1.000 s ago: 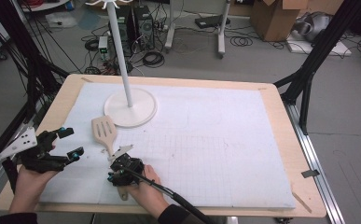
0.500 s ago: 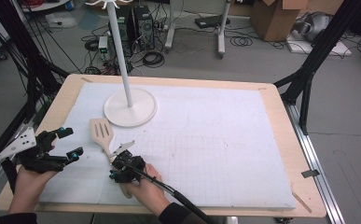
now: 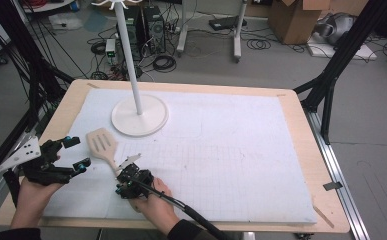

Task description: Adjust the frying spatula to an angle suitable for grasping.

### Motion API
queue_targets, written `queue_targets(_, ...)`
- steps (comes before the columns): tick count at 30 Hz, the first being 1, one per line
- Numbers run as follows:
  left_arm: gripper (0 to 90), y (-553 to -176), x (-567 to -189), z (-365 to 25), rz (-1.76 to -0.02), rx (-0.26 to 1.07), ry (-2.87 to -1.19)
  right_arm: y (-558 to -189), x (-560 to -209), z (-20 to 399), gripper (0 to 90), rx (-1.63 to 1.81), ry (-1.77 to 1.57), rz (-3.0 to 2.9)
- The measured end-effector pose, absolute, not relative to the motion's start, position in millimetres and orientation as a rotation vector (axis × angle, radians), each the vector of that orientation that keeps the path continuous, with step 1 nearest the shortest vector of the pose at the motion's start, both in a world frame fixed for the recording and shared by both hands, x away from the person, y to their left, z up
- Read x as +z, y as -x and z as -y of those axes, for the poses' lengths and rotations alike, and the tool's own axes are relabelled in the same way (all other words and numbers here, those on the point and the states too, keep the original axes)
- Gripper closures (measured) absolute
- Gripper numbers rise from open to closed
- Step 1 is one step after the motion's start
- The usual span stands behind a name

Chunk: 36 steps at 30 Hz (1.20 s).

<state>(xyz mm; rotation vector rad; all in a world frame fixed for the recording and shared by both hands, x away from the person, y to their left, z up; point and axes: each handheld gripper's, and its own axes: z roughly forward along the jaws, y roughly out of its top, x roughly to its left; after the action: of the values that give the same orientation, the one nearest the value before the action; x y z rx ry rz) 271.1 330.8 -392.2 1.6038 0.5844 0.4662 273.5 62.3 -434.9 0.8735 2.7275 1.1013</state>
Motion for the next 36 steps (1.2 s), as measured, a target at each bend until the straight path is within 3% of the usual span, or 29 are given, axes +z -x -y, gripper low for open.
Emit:
queue_targets(8, 14.1, -269.1, -388.9, -332.0, -0.573, 0.484, -1.591, -279.6, -432.4, -58.9, 73.4, 1.079, -0.783, -2.773)
queue_targets(23, 14.4, -266.4, -382.4, -326.5, -0.534, 0.495, -1.582, -283.2, -421.3, -45.1, 73.4, 1.181, -0.716, -2.767)
queue_targets(36, 14.4, -267.3, -383.6, -324.2, -0.534, 0.489, -1.589, -283.6, -428.8, -56.6, 72.1, 0.982, -0.66, -2.828)
